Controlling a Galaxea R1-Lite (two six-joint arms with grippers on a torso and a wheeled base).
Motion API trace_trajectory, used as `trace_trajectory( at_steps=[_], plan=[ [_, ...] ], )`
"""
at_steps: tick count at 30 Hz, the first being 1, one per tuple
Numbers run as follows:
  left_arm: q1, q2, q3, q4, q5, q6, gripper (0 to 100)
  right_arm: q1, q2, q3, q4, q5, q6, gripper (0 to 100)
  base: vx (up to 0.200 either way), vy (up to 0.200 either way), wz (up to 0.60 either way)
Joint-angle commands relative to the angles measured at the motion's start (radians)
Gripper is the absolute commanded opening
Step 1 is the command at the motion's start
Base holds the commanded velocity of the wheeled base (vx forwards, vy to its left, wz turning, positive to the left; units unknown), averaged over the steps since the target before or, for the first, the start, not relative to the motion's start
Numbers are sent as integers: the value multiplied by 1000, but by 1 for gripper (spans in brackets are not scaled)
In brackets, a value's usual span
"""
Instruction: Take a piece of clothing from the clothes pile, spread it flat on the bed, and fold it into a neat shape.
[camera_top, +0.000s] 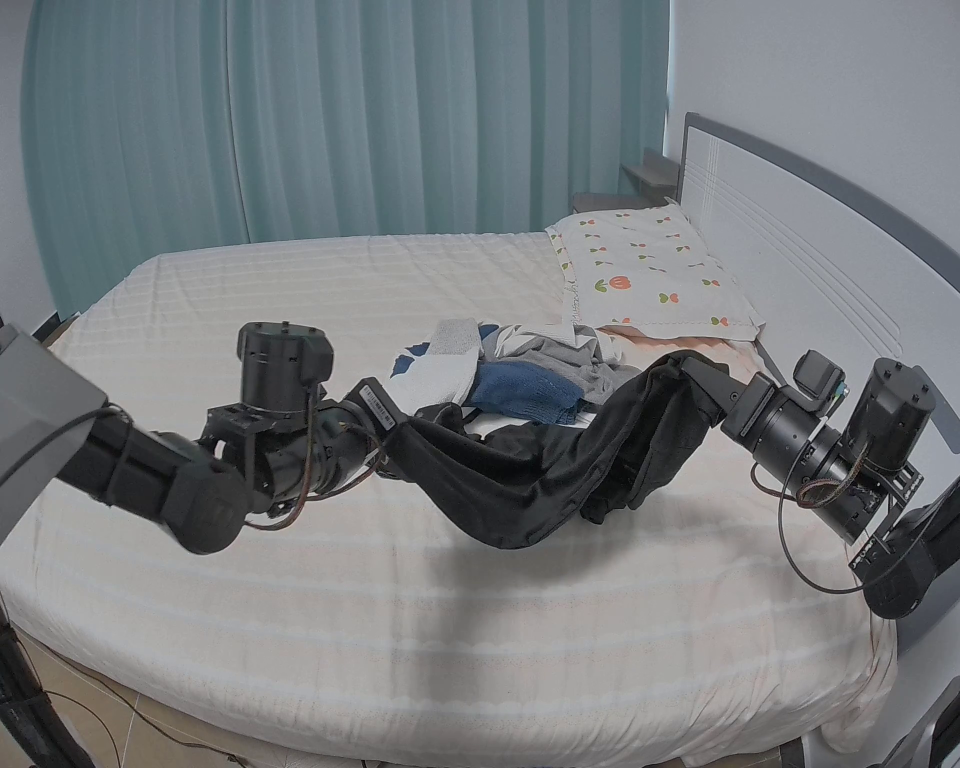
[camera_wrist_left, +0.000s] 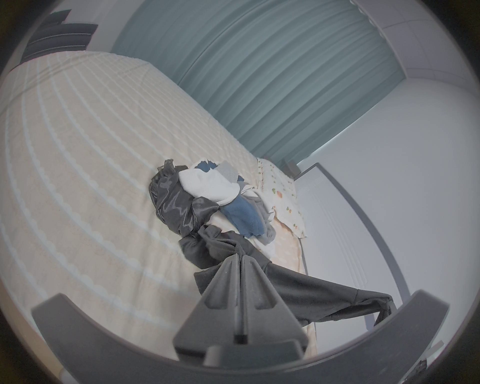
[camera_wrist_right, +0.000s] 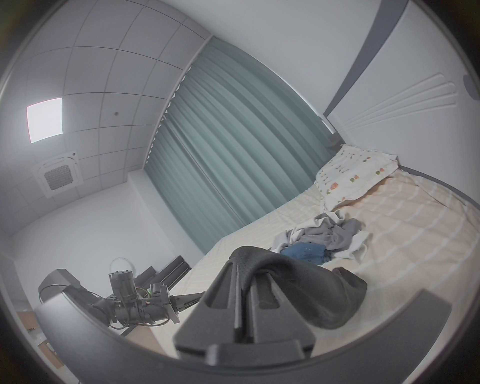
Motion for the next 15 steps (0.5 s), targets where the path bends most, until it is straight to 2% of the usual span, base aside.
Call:
trace_trajectory(
  at_steps=[1, 8, 11, 15],
  plan=[
    [16, -136, 226, -150, -10, -11, 0, 20, -29, 76, 22, 38, 0, 0, 0, 0, 0],
    [15, -138, 398, -286, -10, -63, 0, 19, 23, 153, -24, 40, 13, 0, 0, 0, 0],
    [13, -133, 419, -299, -12, -120, 0, 20, 38, 162, -24, 40, 14, 0, -200, 0, 0],
    [13, -131, 436, -300, -13, -130, 0, 19, 37, 167, -22, 38, 14, 0, -200, 0, 0]
  ],
)
